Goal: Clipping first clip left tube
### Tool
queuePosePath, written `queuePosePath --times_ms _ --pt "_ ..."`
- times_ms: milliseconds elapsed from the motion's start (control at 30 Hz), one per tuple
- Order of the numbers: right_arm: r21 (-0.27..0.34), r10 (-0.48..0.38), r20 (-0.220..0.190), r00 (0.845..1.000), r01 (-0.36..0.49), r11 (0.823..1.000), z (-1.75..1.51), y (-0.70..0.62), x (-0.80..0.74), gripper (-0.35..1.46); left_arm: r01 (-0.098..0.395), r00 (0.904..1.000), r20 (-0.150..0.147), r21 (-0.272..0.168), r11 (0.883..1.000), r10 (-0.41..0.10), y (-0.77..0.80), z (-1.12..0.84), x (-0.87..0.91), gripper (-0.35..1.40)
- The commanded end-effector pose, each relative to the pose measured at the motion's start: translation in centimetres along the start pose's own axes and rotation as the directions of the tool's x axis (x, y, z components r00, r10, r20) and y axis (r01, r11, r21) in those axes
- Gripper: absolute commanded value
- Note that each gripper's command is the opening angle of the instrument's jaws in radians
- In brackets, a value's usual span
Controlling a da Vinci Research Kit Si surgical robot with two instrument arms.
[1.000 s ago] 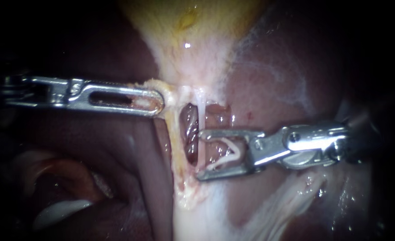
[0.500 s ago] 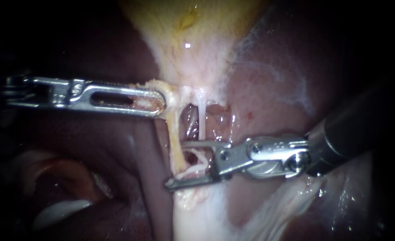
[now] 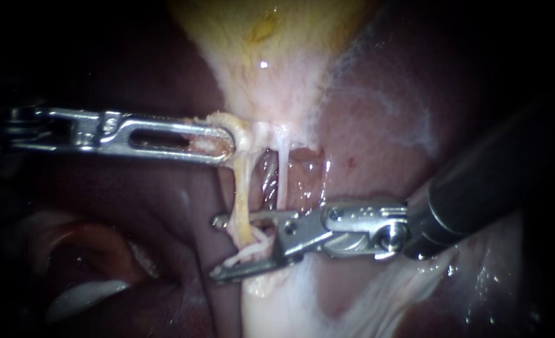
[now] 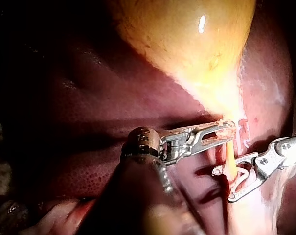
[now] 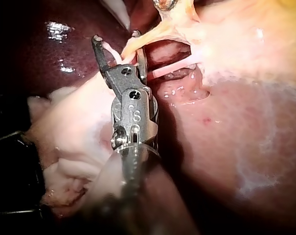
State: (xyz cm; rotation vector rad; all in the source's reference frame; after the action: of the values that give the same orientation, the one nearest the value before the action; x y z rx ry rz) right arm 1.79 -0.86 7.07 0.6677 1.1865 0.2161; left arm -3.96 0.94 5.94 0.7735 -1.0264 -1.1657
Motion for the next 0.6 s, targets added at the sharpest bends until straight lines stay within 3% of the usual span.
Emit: queuePosePath --times_ms 33,133,200,333,500,600 --pt "-0.001 0.009 0.000 1.000 -0.009 1.000 -0.01 0.01 -0.01 0.43 0.000 1.0000 0.000 0.000 1.000 0.000 0.00 0.00 0.00 -0.35" --pt "0.000 0.032 -0.003 0.999 -0.032 0.999 -0.04 0.03 -0.02 0.31 0.000 1.0000 0.000 0.000 1.000 0.000 0.00 0.00 0.00 -0.35" --pt "0.001 0.050 0.005 0.999 -0.050 0.999 -0.08 0.06 -0.04 0.05 0.000 1.0000 0.000 0.000 1.000 0.000 0.01 0.00 0.00 -0.35" --pt "-0.004 0.069 0.087 0.994 -0.069 0.998 -0.14 0.11 -0.07 -0.35 0.000 1.0000 -0.001 0.000 1.000 0.000 0.01 0.00 -0.01 -0.35" --pt "-0.026 0.074 0.153 0.986 -0.071 0.997 -0.17 0.13 -0.08 -0.35 0.000 1.0000 -0.001 0.001 1.000 0.000 0.02 0.00 -0.01 -0.35" --pt "-0.026 0.073 0.159 0.985 -0.070 0.997 -0.18 0.11 -0.08 -0.35 0.000 1.0000 -0.001 0.001 1.000 0.000 0.02 0.00 -0.01 -0.35"
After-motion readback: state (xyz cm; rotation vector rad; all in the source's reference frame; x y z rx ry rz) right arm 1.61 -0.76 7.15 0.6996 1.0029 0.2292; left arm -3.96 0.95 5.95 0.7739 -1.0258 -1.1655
